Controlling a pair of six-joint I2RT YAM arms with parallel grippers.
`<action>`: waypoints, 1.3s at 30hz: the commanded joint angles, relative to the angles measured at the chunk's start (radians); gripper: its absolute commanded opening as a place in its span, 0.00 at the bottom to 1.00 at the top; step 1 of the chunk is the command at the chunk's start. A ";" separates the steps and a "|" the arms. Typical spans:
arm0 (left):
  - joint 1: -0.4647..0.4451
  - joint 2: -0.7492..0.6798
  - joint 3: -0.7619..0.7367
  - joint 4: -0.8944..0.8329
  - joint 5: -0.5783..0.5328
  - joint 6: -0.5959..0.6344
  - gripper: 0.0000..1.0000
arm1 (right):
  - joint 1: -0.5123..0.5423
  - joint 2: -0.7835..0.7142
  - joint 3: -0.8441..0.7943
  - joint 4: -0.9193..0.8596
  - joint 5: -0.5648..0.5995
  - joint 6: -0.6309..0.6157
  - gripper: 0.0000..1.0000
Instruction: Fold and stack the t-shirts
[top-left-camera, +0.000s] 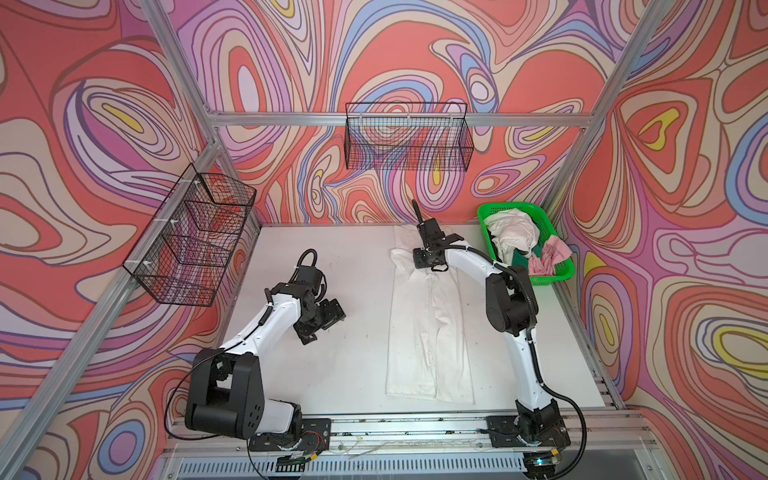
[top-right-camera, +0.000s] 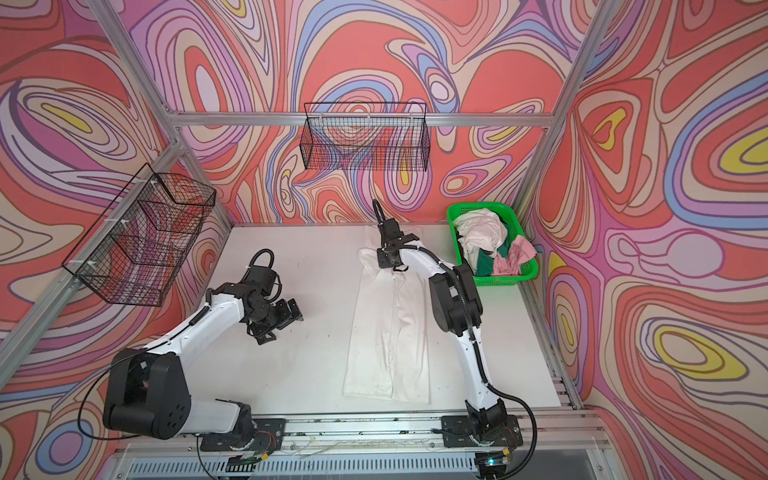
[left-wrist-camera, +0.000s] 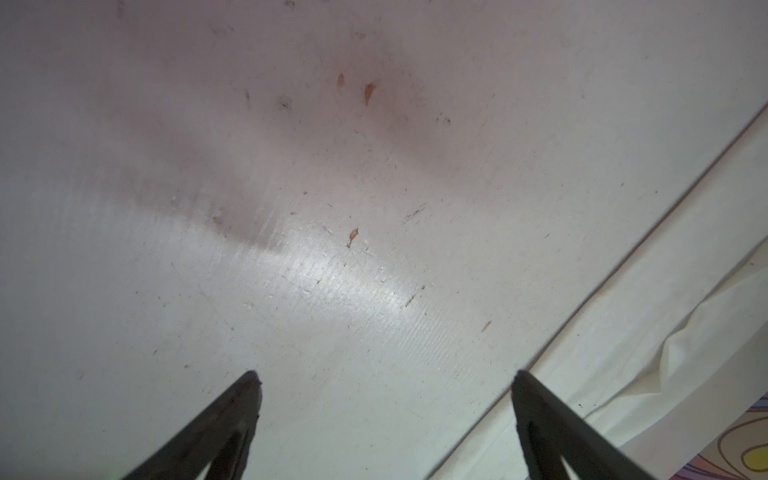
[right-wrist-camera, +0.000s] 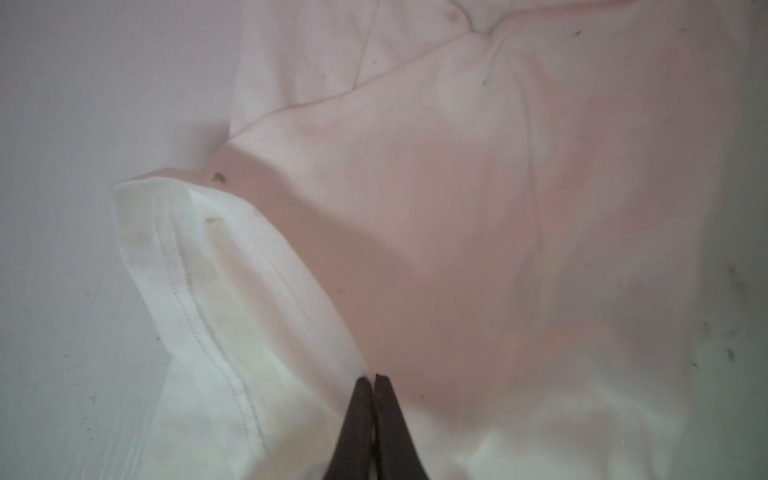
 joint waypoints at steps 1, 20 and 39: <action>-0.007 0.010 -0.008 0.004 -0.011 -0.016 0.96 | -0.005 -0.112 -0.073 0.055 0.016 0.005 0.00; -0.030 0.059 -0.061 0.108 0.089 -0.098 0.96 | 0.010 -0.180 -0.340 0.147 -0.183 0.033 0.07; -0.121 0.046 -0.113 0.156 0.146 -0.112 0.97 | -0.059 -0.418 -0.502 0.118 -0.292 0.176 0.52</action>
